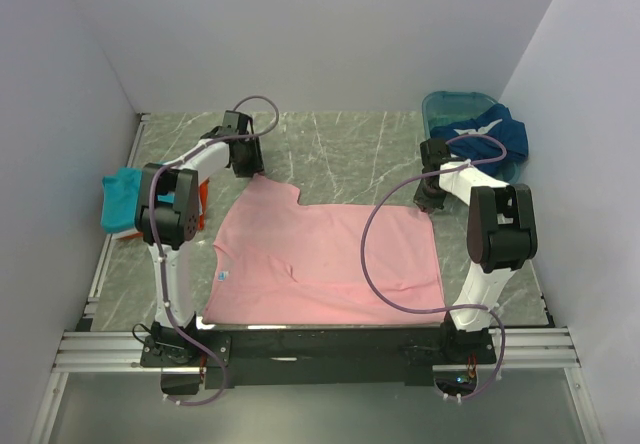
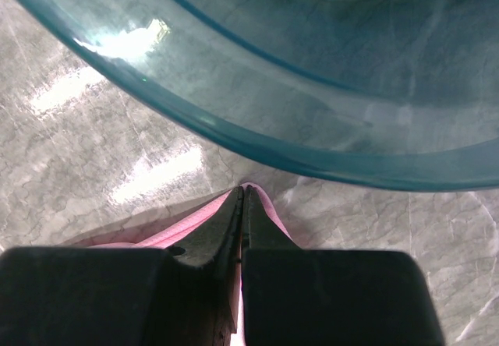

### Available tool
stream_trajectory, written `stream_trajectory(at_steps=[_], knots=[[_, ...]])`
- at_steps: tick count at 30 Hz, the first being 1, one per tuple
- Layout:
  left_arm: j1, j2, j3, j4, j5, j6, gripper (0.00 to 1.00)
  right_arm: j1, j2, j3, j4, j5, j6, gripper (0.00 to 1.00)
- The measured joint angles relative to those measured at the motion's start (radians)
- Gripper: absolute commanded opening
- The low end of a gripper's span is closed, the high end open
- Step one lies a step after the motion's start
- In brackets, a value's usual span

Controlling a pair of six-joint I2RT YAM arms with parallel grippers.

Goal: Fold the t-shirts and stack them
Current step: Fold the tshirt

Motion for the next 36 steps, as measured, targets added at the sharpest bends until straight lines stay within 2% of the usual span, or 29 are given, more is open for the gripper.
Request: stream_trajectory(at_steps=[7, 17, 24, 28, 32, 36], knots=[[0.002, 0.027, 0.008, 0.006, 0.000, 0.021, 0.42, 0.000, 0.000, 0.000, -0.002, -0.006, 0.000, 0.00], [0.002, 0.065, 0.056, 0.019, 0.004, 0.056, 0.33, 0.000, 0.000, 0.000, -0.003, -0.010, -0.001, 0.00], [0.003, 0.065, 0.056, 0.019, 0.016, 0.071, 0.31, 0.000, 0.000, 0.002, -0.005, -0.014, -0.001, 0.00], [0.004, 0.065, 0.049, 0.022, 0.035, 0.074, 0.20, 0.000, 0.000, 0.002, -0.006, -0.017, -0.001, 0.00], [0.006, 0.065, 0.042, 0.028, 0.055, 0.072, 0.00, 0.000, 0.000, 0.002, -0.008, -0.021, -0.001, 0.00], [0.006, 0.065, 0.037, 0.041, 0.081, 0.072, 0.00, 0.000, 0.000, 0.004, -0.011, -0.023, -0.001, 0.00]])
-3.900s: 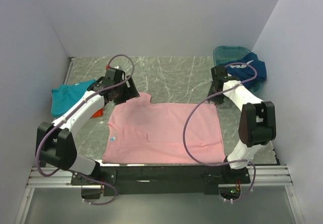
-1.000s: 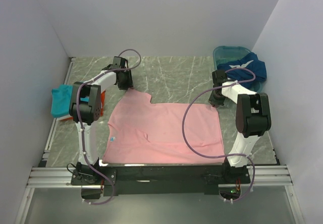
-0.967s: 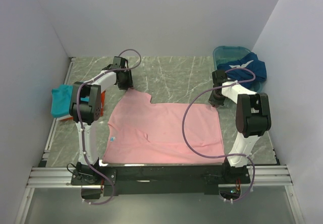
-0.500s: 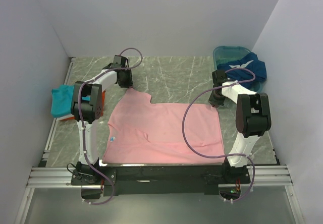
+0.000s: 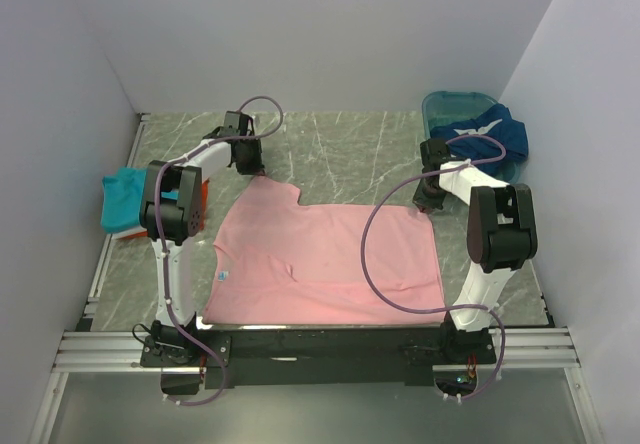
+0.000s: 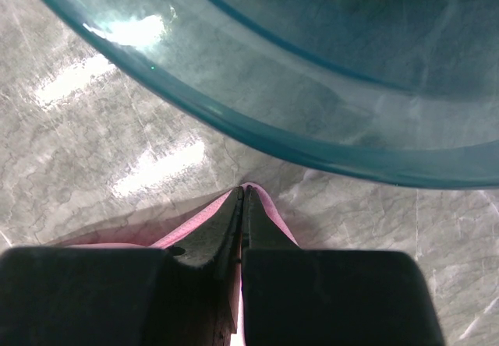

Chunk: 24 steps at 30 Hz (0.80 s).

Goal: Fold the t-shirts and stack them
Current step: Fold the tshirt

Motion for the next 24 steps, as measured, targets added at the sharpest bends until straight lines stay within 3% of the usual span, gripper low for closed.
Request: stream_trajectory(at_steps=[14, 24], knots=[[0.017, 0.000, 0.003, 0.014, 0.068, -0.018, 0.00, 0.000, 0.000, 0.061, -0.055, -0.002, 0.000, 0.00], [0.062, 0.043, 0.094, 0.057, 0.166, -0.063, 0.00, 0.000, 0.016, 0.162, -0.100, 0.016, -0.008, 0.00]])
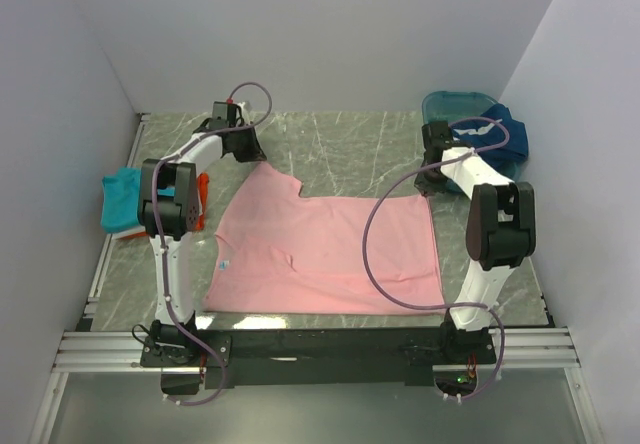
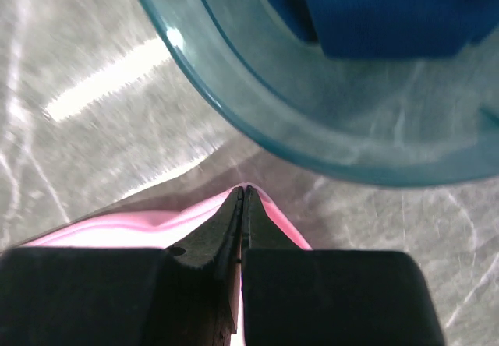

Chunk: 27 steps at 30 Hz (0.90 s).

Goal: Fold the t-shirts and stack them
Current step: Fold the tshirt

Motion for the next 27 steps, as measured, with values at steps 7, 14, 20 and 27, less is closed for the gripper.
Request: stream_trajectory(at_steps=[7, 14, 20, 27], knots=[[0.045, 0.051, 0.061, 0.061, 0.116, -0.086, 0.00, 0.000, 0.064, 0.087, -0.021, 0.006, -0.007, 0.00], [0.067, 0.085, 0.127, 0.105, 0.205, -0.123, 0.00, 0.000, 0.113, 0.167, -0.043, 0.008, -0.011, 0.00], [0.067, -0.002, -0.013, 0.178, 0.269, -0.130, 0.00, 0.000, 0.105, 0.167, -0.045, 0.000, -0.015, 0.00], [0.067, -0.251, -0.249, 0.231, 0.313, -0.128, 0.01, 0.000, 0.006, 0.102, -0.040, -0.027, -0.034, 0.00]])
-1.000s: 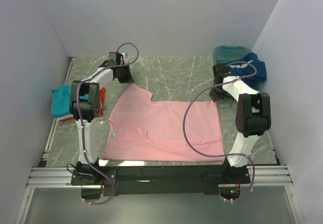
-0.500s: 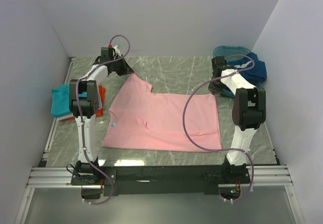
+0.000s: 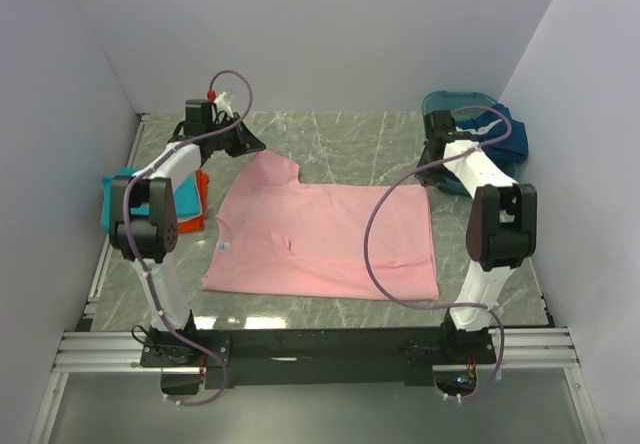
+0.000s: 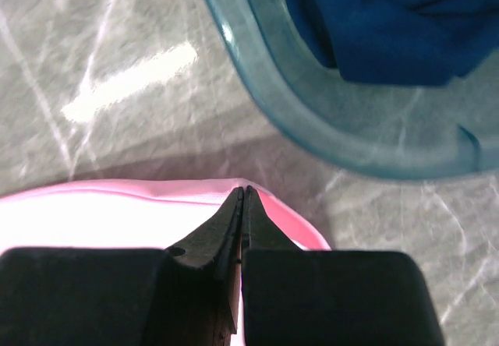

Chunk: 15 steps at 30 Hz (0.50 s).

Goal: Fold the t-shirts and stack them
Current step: Fold the tshirt

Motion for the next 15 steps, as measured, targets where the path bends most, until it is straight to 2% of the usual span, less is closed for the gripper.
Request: stream_trajectory(at_steps=[6, 15], knots=[[0.000, -0.200, -0.153, 0.026, 0.008, 0.006, 0.00, 0.000, -0.108, -0.056, 0.008, -0.015, -0.008, 0.00], [0.000, -0.407, -0.388, -0.021, -0.027, 0.027, 0.00, 0.000, -0.234, -0.193, 0.023, -0.040, -0.007, 0.00]])
